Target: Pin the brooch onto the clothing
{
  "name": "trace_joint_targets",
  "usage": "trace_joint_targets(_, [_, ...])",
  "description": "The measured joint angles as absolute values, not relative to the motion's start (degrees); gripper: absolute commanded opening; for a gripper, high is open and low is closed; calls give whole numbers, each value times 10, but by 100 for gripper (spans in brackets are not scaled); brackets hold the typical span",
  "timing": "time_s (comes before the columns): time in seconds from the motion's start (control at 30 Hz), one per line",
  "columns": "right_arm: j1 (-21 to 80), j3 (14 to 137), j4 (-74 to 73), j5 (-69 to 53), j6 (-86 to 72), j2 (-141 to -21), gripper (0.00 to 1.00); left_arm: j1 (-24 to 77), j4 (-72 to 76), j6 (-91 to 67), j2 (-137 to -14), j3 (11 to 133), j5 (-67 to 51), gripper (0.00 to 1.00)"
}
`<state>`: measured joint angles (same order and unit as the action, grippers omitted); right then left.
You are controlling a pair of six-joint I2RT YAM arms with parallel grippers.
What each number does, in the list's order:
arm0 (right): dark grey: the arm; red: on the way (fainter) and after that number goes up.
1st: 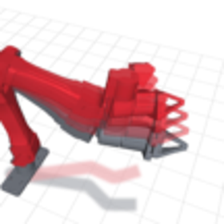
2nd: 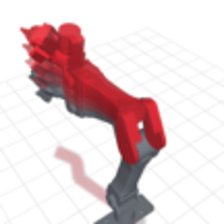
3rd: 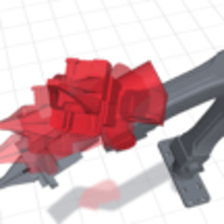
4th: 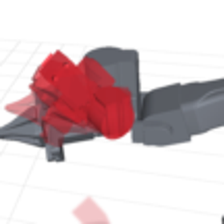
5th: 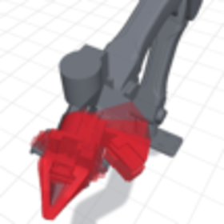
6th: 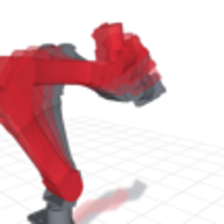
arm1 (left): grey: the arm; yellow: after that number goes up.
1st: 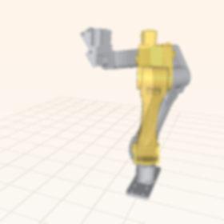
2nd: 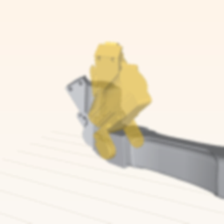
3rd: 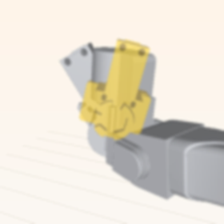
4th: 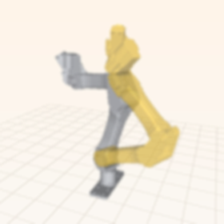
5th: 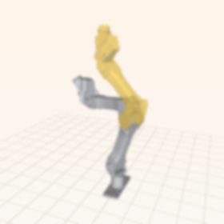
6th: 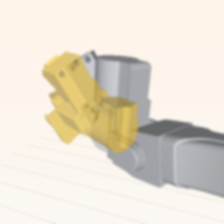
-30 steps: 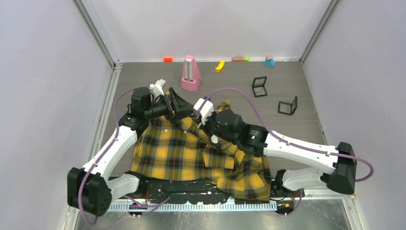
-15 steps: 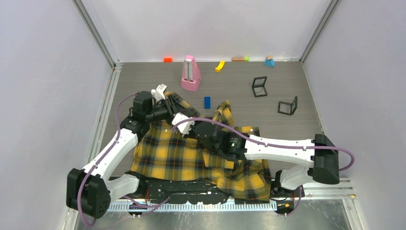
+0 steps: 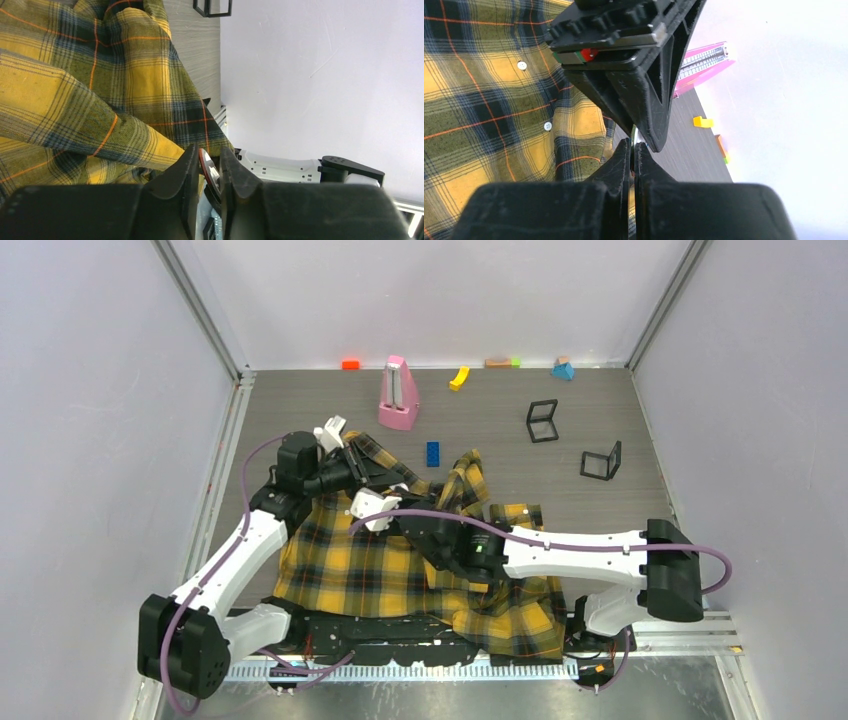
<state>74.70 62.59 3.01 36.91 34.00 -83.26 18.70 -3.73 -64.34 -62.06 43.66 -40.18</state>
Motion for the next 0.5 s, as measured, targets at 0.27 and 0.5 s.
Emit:
trace_joint_targets(0.27, [762, 626, 30, 386, 363, -843, 42, 187, -41, -654, -617, 437, -395, 0])
trace_joint_targets(0.5, [764, 591, 24, 406, 279, -781, 77, 188, -21, -621, -565, 418, -361, 0])
